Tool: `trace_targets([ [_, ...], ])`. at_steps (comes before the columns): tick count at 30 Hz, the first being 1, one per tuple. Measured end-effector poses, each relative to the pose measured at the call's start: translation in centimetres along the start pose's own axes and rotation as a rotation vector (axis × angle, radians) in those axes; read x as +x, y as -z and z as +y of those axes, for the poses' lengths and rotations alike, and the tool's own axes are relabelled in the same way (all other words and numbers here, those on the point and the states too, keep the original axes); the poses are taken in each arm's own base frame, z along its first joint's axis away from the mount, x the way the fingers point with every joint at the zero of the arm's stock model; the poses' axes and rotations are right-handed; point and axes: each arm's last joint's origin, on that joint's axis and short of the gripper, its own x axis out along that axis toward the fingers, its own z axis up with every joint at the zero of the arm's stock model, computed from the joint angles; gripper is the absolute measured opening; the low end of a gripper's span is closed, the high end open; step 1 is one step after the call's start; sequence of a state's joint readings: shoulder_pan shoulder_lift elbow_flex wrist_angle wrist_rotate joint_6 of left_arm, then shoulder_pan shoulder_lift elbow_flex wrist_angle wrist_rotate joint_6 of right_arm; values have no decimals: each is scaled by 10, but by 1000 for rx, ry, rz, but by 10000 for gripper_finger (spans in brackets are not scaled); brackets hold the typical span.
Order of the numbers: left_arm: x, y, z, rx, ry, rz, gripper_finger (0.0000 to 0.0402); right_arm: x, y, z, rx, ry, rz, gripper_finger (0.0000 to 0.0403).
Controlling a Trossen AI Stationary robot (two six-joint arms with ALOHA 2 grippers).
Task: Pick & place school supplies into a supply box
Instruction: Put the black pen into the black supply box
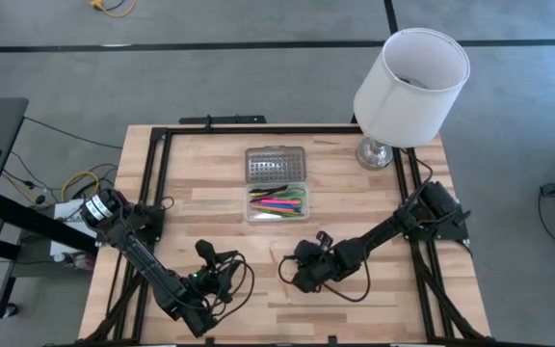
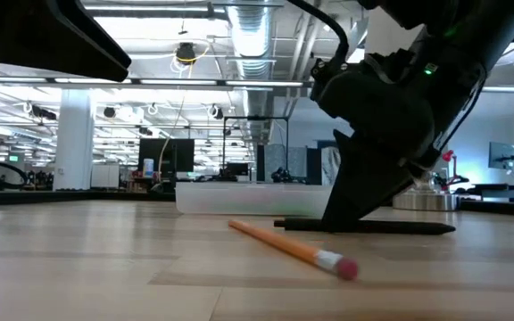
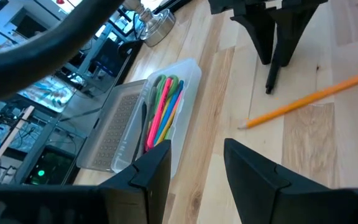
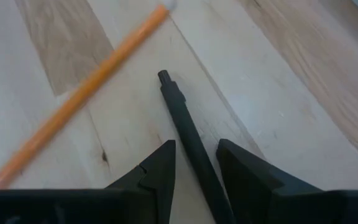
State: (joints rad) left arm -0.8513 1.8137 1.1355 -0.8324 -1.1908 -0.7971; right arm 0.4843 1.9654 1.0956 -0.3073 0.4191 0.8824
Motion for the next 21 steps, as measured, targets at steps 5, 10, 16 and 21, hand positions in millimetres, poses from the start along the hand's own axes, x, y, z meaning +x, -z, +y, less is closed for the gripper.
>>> trace_targets([
  [5, 0, 0, 0, -1, 1, 1, 144, -1, 4, -4, -100, 25, 63, 120],
  [10, 0, 0, 0, -1, 1, 1, 144, -2, 7, -8, -223, 39, 131, 120],
  [16, 0, 0, 0, -2, 2, 2, 144, -3, 9, -11, -263, 55, 155, 101],
  [21, 0, 0, 0, -5, 6, 6, 144, -3, 10, -11, -281, 53, 155, 44],
])
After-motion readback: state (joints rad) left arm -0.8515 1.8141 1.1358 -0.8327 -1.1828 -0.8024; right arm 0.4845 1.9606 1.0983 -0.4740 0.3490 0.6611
